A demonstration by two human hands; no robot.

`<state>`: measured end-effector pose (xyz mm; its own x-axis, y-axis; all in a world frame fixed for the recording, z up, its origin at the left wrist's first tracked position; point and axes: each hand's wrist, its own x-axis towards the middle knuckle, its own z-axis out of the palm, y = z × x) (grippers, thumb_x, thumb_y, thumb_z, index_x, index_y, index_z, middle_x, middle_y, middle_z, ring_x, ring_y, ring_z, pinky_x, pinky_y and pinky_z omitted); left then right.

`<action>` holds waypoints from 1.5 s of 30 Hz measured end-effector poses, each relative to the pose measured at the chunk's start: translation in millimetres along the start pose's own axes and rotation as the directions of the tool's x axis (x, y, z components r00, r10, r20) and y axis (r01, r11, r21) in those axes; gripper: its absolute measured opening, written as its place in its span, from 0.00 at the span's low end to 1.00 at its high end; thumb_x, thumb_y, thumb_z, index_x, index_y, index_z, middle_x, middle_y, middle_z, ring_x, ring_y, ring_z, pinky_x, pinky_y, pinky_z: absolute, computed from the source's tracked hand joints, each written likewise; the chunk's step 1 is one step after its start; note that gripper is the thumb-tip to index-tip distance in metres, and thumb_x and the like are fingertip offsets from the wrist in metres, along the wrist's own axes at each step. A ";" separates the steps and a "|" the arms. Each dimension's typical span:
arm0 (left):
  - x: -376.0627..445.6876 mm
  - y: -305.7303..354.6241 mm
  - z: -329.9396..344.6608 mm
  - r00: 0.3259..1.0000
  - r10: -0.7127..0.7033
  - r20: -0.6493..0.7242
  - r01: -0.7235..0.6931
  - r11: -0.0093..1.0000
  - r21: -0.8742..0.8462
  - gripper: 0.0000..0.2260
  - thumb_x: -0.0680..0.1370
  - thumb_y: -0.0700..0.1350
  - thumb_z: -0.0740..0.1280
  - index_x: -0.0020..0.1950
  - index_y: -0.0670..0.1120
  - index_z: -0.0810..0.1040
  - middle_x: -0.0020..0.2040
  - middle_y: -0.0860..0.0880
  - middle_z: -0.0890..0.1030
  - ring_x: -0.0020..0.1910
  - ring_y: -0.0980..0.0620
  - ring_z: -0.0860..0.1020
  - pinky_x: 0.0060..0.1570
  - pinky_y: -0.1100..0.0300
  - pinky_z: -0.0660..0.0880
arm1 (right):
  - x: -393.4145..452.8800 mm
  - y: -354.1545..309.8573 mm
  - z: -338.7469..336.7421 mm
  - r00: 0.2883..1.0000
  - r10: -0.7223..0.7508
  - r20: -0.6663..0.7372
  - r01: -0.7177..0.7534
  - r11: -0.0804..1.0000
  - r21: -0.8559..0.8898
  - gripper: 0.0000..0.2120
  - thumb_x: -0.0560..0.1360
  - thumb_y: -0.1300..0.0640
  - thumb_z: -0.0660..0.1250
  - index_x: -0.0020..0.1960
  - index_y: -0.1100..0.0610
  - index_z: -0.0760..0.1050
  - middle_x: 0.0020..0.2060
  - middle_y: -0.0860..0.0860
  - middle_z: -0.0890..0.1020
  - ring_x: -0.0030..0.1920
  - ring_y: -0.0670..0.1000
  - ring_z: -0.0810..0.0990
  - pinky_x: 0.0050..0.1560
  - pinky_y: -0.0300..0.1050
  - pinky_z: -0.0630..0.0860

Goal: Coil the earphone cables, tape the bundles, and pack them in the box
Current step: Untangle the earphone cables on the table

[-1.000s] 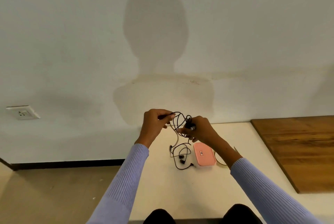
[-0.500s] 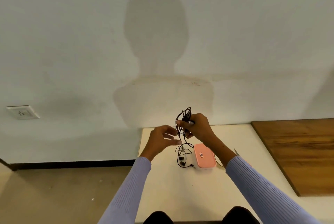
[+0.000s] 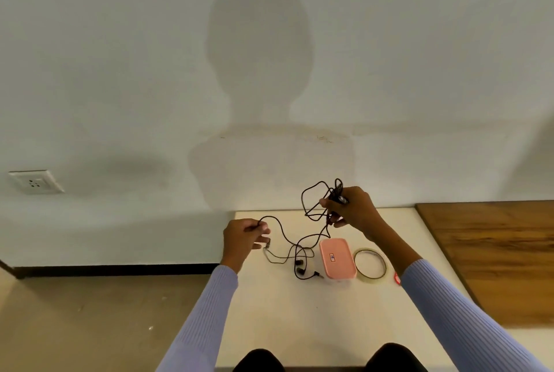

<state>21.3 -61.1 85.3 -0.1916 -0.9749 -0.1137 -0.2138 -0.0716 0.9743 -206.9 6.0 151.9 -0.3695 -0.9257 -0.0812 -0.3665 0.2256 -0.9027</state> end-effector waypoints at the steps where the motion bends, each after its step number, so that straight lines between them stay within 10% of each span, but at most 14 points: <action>1: 0.9 -2.4 -1.8 1.000 -0.012 -0.002 0.012 1.000 0.012 0.03 0.75 0.37 0.68 0.45 0.40 0.82 0.40 0.43 0.85 0.35 0.49 0.84 0.31 0.64 0.77 | 0.2 1.5 -2.2 1.000 0.006 -0.003 -0.006 1.000 0.008 0.10 0.73 0.58 0.70 0.45 0.66 0.78 0.33 0.58 0.79 0.30 0.53 0.80 0.32 0.42 0.81; 20: -16.4 22.8 42.5 0.936 0.127 0.329 -0.195 0.964 0.183 0.19 0.64 0.51 0.79 0.52 0.47 0.83 0.47 0.54 0.85 0.42 0.58 0.82 0.36 0.71 0.74 | -7.6 0.1 1.1 0.985 0.041 0.170 -0.066 0.987 0.144 0.11 0.76 0.56 0.67 0.50 0.65 0.79 0.42 0.58 0.85 0.35 0.50 0.83 0.31 0.38 0.77; 26: -16.2 30.4 58.4 0.956 0.228 0.186 -0.251 0.962 0.108 0.05 0.70 0.43 0.75 0.44 0.44 0.85 0.37 0.51 0.84 0.36 0.62 0.80 0.40 0.70 0.75 | -7.1 -3.0 8.2 0.993 -0.030 0.112 0.020 0.996 0.091 0.13 0.73 0.53 0.71 0.46 0.63 0.81 0.39 0.56 0.85 0.33 0.48 0.81 0.29 0.35 0.75; 45: -0.9 0.9 10.8 0.998 0.015 0.065 -0.021 0.995 0.100 0.05 0.74 0.39 0.71 0.48 0.43 0.84 0.44 0.45 0.85 0.41 0.51 0.83 0.37 0.64 0.76 | -3.4 -3.6 -19.9 0.994 0.041 0.100 -0.050 0.994 0.092 0.15 0.79 0.50 0.61 0.45 0.58 0.81 0.44 0.54 0.82 0.38 0.48 0.77 0.35 0.36 0.75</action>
<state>10.9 -58.0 84.1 -0.2564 -0.9601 -0.1114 -0.3039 -0.0293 0.9522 -221.3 14.3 163.9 -0.2973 -0.9414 -0.1596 -0.2672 0.2425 -0.9326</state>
